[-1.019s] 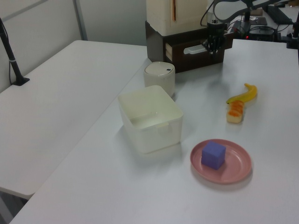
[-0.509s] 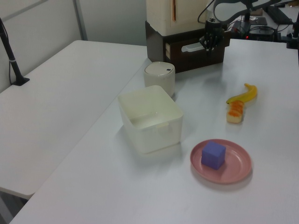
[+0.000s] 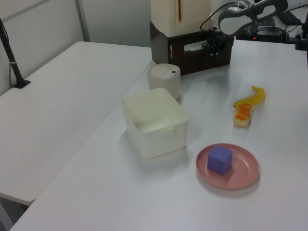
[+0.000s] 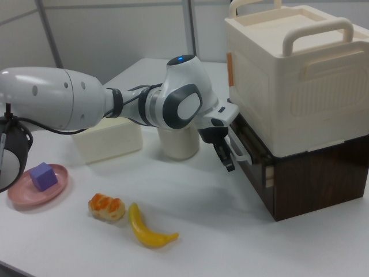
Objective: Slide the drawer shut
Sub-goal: 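Push the drawer front inward with the gripper until flush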
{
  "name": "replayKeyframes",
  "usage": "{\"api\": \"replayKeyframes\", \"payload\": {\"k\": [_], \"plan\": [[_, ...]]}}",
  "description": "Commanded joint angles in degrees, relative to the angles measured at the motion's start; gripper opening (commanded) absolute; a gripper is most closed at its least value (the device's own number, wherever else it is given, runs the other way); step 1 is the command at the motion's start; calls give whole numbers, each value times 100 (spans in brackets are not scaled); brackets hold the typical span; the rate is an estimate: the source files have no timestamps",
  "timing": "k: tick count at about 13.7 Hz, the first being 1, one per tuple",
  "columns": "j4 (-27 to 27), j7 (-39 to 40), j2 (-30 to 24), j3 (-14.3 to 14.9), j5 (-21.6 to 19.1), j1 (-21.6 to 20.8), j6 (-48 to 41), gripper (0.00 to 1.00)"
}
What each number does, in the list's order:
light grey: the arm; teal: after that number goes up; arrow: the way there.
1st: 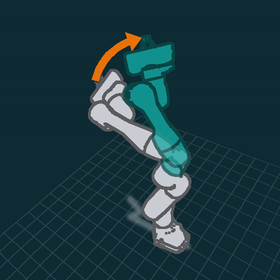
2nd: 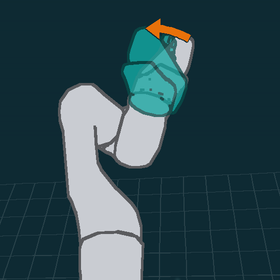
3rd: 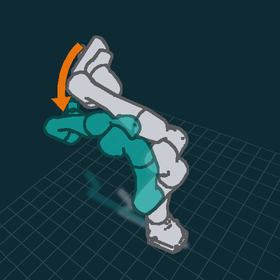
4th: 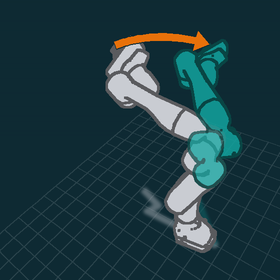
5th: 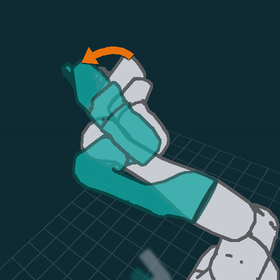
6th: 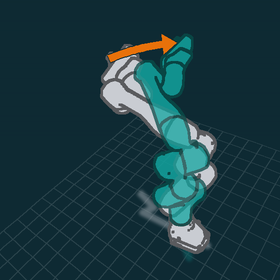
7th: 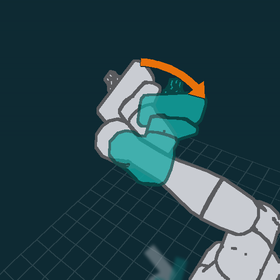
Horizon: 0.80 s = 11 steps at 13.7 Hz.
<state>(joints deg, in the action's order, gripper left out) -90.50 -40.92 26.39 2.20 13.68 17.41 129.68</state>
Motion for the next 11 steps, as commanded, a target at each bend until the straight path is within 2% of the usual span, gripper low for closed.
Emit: {"api": "replayKeyframes", "payload": {"k": [1, 4, 9, 11], "plan": [[173, -162, 67, 17, 109, 78, 154, 0], [174, -434, 120, 26, 135, 192, 549, 0], [182, -443, 173, 26, 135, 262, 708, 0], [174, -321, 34, 17, 144, 271, 664, 0]]}}
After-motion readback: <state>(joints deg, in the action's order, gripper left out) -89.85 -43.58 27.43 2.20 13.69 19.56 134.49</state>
